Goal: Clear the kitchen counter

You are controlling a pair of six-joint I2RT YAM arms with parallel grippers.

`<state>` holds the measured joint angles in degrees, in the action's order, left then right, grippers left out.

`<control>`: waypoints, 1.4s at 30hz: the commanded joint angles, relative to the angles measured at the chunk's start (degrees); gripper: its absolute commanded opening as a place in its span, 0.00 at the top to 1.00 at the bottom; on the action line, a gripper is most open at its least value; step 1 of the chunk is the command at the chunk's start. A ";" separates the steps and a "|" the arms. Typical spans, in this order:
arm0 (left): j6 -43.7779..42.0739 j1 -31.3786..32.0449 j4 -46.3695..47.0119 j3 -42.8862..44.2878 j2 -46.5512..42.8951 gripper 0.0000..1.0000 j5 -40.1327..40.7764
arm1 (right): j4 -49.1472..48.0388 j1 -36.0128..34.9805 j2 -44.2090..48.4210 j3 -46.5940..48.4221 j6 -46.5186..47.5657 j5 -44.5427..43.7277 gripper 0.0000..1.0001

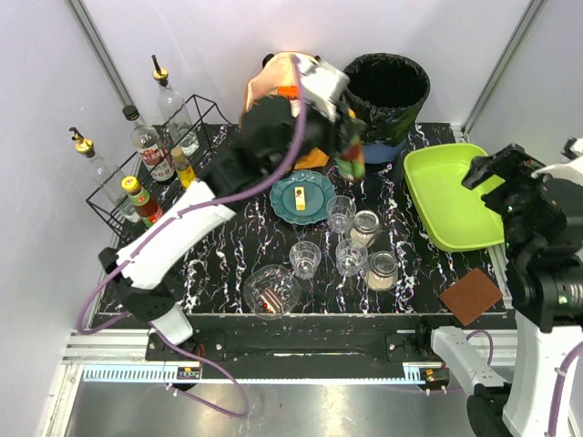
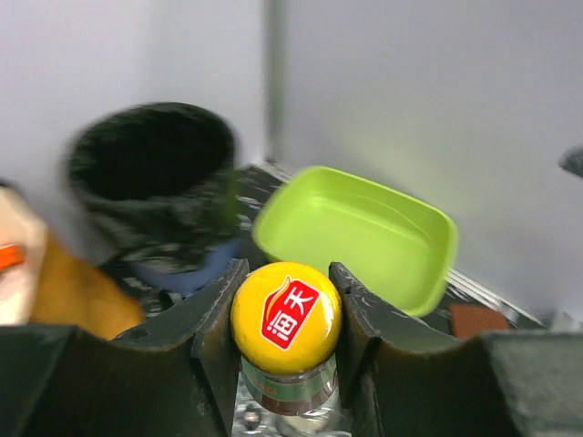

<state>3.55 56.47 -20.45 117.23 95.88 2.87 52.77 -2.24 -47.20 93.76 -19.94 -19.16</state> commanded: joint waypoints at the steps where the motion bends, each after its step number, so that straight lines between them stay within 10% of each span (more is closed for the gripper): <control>1: -0.04 -8.81 -0.46 3.35 -4.99 1.00 7.31 | -9.08 -0.40 -3.68 -3.40 -1.58 4.03 0.02; 13: 1.10 -31.40 -2.84 -1.04 -5.97 1.00 20.41 | -15.86 -0.31 -4.83 -11.48 -5.90 7.47 0.03; 21: 7.43 -45.29 4.44 -9.56 -5.09 1.00 10.85 | -16.48 -0.31 -4.92 -13.60 -5.81 7.11 0.02; 42: 2.52 -49.08 22.29 -22.39 -0.51 0.98 4.68 | -15.07 -0.31 -7.82 -13.25 -5.46 6.24 0.00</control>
<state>7.99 7.49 -11.88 93.62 96.99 8.56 38.83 -2.26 -54.98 80.23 -25.54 -12.40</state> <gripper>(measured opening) 0.420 0.993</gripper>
